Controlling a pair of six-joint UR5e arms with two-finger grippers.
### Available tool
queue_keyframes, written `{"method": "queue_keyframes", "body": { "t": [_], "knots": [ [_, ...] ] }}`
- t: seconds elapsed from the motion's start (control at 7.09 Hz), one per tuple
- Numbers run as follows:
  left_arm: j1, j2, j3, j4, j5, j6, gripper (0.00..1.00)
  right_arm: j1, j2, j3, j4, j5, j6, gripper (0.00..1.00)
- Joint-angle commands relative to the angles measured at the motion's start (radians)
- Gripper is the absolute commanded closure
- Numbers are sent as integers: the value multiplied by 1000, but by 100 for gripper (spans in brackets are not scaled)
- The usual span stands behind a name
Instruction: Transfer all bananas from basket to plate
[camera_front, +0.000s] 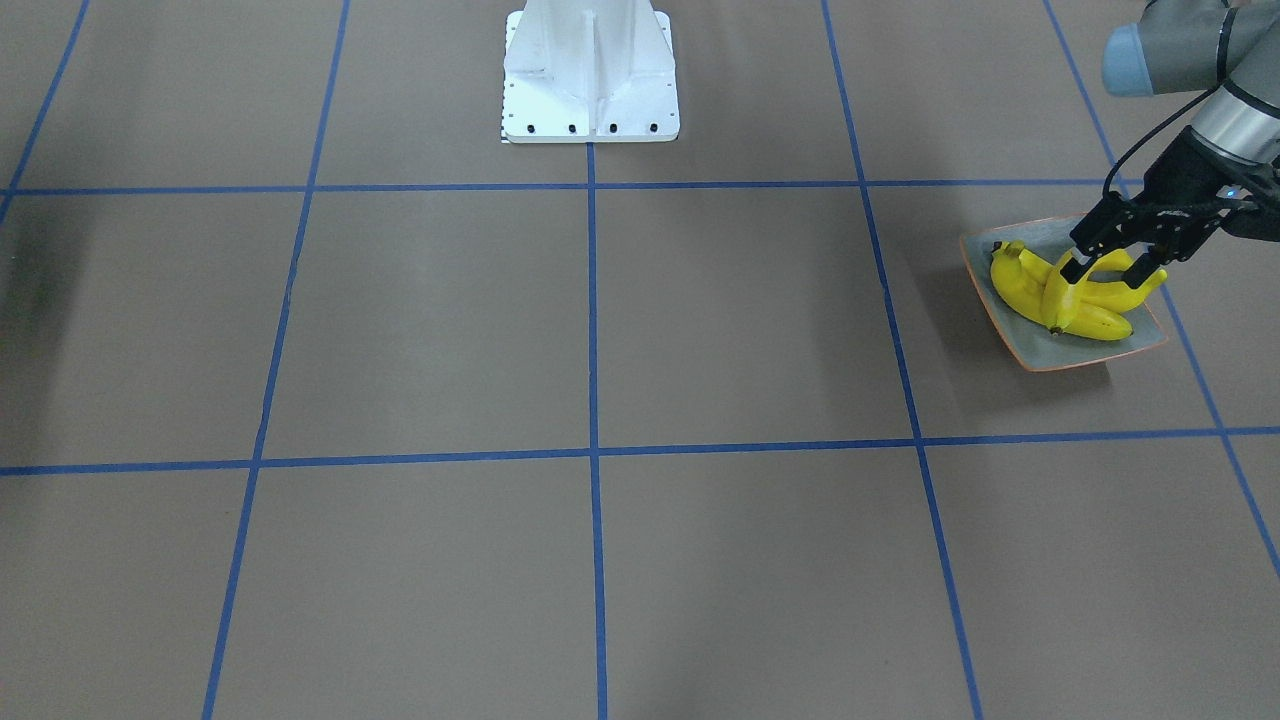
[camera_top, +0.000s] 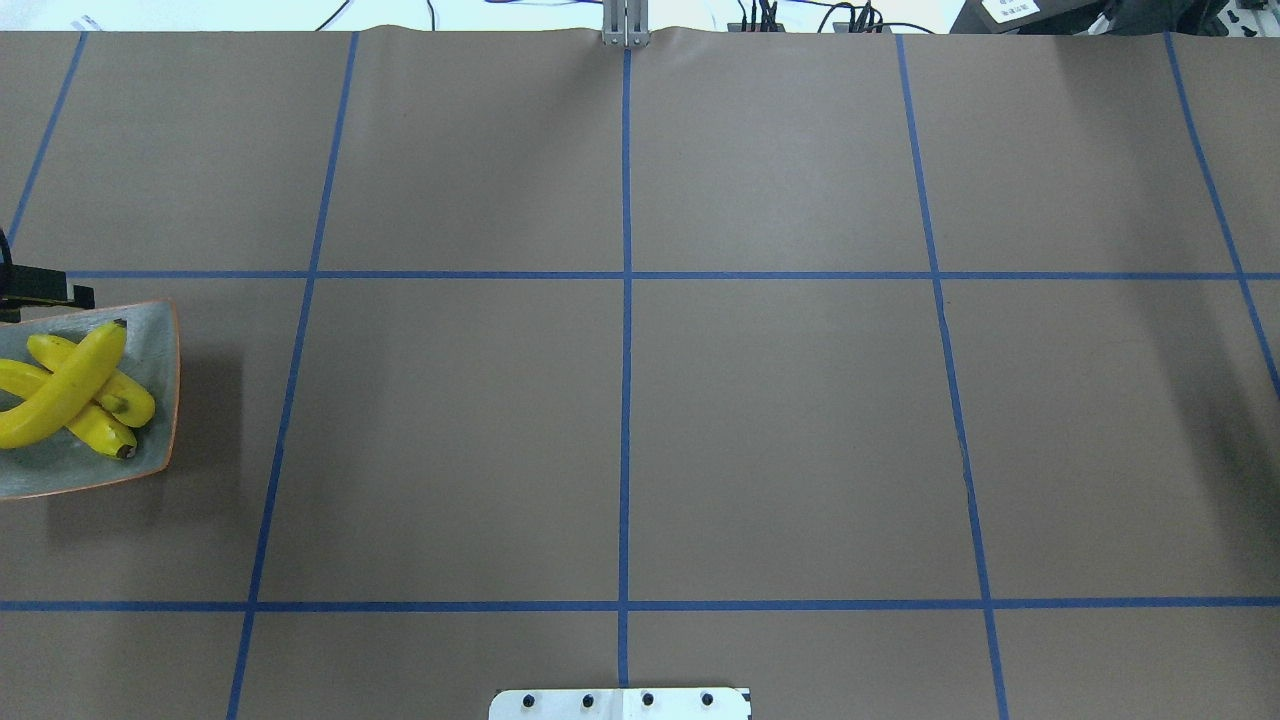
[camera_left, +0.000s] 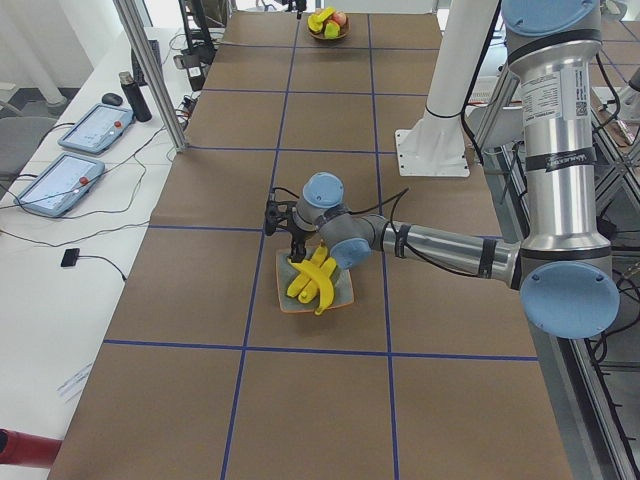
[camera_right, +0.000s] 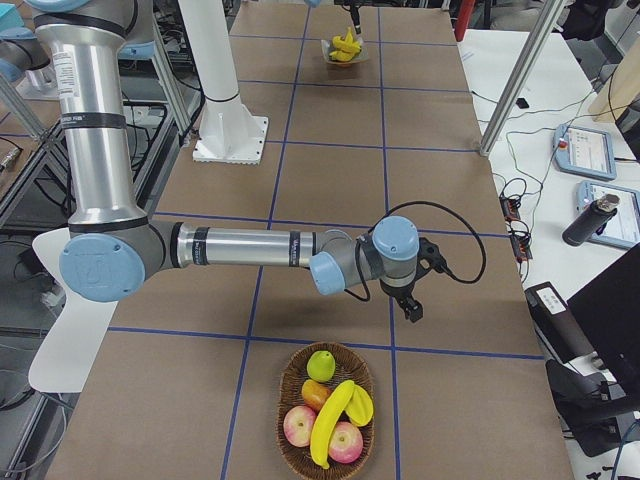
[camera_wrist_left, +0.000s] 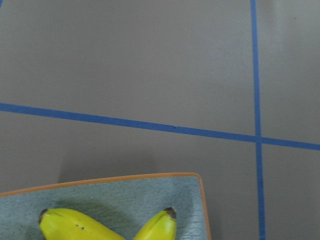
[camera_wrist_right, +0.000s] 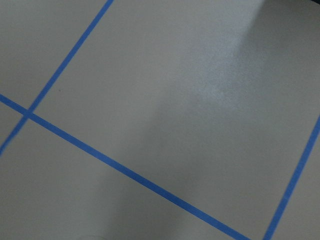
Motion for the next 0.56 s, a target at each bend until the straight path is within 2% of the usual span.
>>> {"method": "queue_keyframes", "body": {
  "t": [0.0, 0.42],
  "knots": [
    [0, -1, -2, -8, -7, 0, 0, 89, -90, -34, -3, -18, -277, 0],
    [-1, 1, -6, -15, -6, 0, 0, 102, -227, -35, 10, -213, -525, 0]
  ]
}}
